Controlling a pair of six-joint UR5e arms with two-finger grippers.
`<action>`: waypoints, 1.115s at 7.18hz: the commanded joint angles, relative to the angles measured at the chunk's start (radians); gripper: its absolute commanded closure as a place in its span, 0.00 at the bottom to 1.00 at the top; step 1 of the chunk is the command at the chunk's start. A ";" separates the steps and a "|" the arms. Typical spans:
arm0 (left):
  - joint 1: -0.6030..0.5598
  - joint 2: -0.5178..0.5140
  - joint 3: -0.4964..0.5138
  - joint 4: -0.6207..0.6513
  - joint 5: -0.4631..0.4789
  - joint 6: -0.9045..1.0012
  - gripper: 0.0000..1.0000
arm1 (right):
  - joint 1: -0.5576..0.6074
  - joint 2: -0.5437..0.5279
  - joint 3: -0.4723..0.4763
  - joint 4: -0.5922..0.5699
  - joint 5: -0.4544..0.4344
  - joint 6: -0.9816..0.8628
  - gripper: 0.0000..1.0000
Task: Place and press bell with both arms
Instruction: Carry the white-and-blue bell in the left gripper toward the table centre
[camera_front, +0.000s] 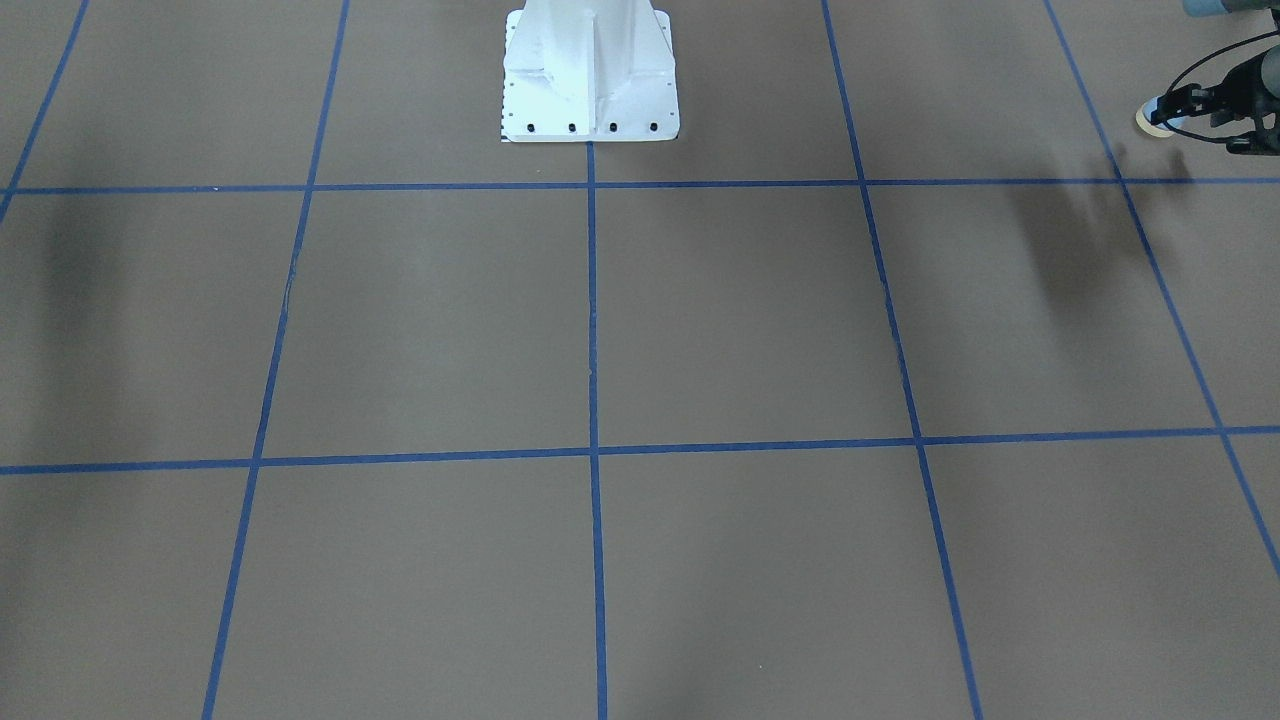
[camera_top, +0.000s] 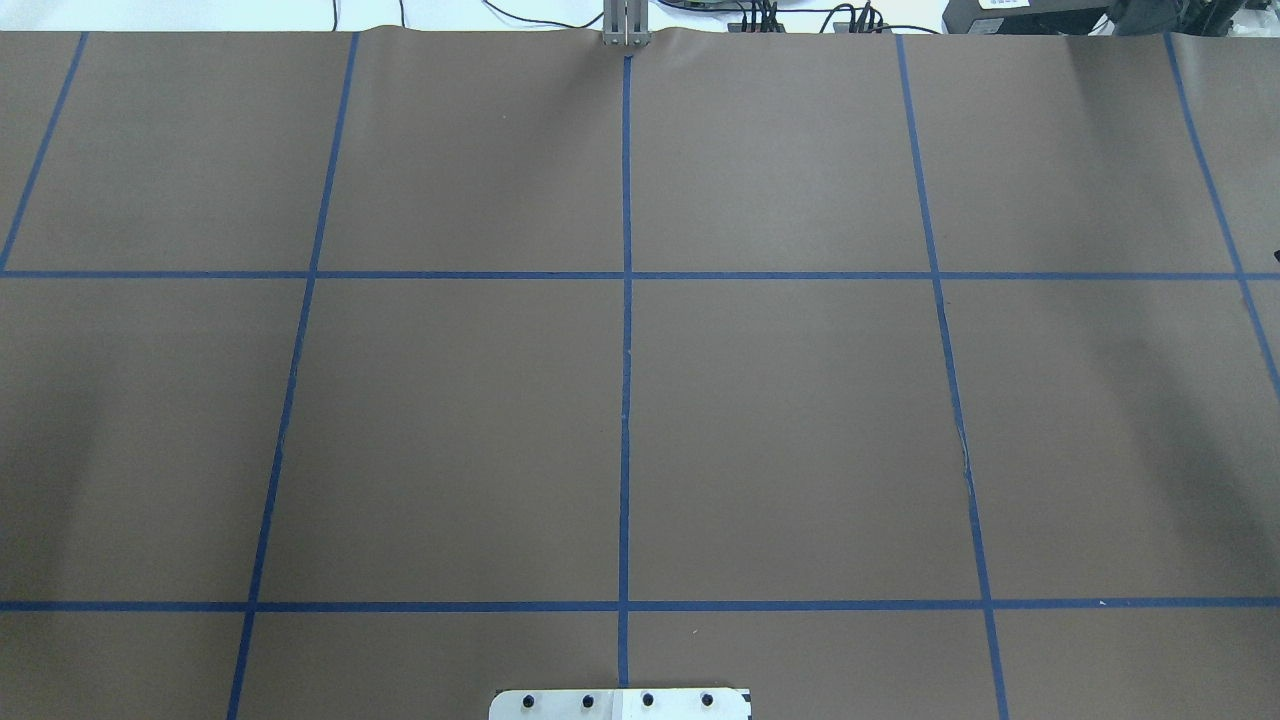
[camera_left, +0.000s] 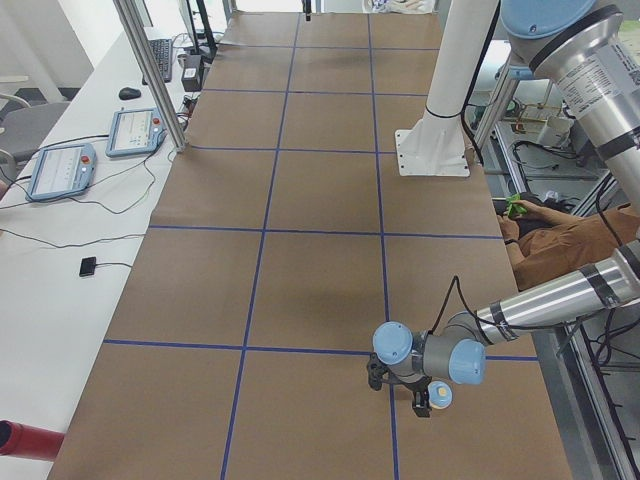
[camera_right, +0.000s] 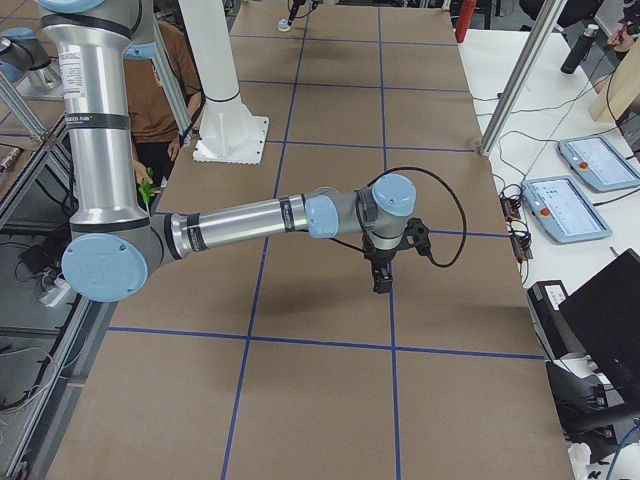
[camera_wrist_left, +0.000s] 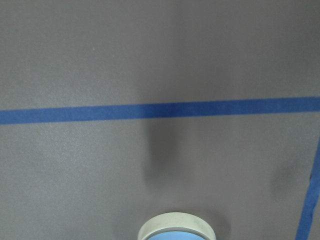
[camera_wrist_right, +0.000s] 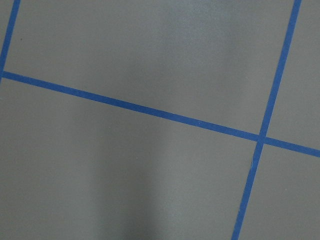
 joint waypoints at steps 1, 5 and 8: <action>0.058 -0.007 0.006 -0.004 -0.007 -0.002 0.01 | 0.000 -0.002 0.000 0.000 0.001 0.000 0.00; 0.100 -0.024 0.063 -0.004 -0.026 0.002 0.02 | -0.002 -0.003 0.000 -0.001 -0.001 -0.001 0.00; 0.109 -0.027 0.069 -0.005 -0.027 0.000 0.04 | -0.003 -0.002 0.000 0.000 -0.002 -0.002 0.00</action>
